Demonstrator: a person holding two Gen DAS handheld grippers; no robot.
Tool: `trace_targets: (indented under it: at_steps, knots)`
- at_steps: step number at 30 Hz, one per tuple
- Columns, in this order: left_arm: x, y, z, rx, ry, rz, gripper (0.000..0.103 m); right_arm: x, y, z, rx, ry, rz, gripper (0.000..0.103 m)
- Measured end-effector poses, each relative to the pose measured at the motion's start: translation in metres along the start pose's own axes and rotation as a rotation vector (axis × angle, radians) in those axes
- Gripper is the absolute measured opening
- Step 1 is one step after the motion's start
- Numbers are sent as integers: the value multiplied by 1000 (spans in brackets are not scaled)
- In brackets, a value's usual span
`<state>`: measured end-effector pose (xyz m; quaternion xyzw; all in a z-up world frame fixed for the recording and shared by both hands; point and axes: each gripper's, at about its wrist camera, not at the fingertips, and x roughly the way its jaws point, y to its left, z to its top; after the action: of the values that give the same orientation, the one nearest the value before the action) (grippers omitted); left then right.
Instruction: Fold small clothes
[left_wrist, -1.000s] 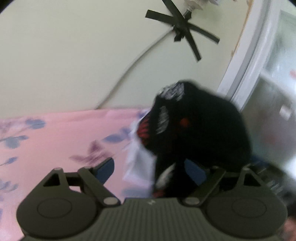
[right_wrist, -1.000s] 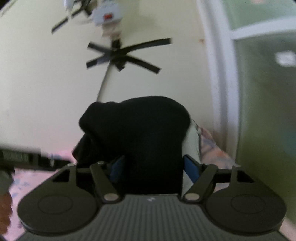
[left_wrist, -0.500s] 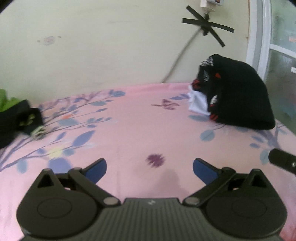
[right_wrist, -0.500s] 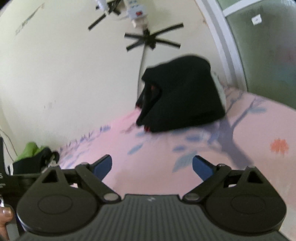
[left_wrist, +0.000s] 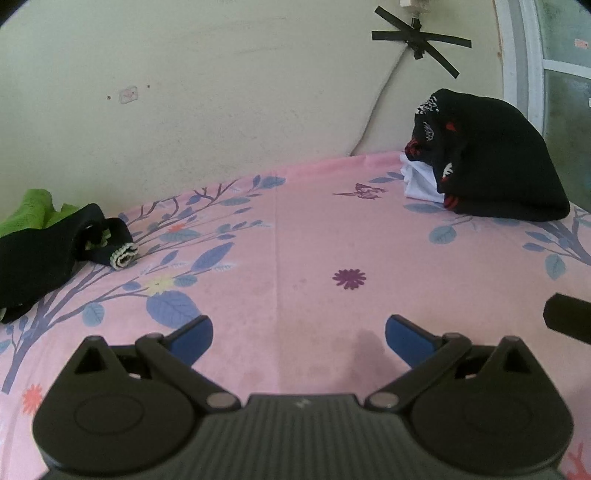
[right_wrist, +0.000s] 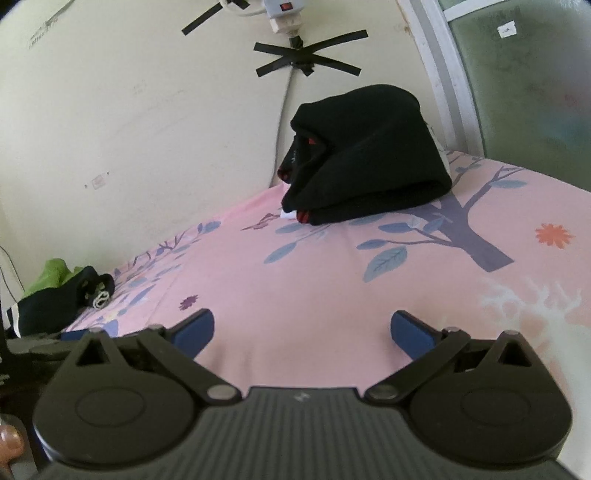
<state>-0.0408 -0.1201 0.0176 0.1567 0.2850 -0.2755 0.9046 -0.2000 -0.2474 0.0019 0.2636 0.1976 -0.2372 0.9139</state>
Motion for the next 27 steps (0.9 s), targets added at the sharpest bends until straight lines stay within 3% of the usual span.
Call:
trace_targets:
  at_steps: [15, 27]
  knots:
    - [1, 3, 0, -20, 13, -8, 103, 1, -3, 1, 17, 3, 21, 97]
    - [-7, -3, -1, 27, -36, 14, 103, 0, -5, 0, 28, -2, 36, 97]
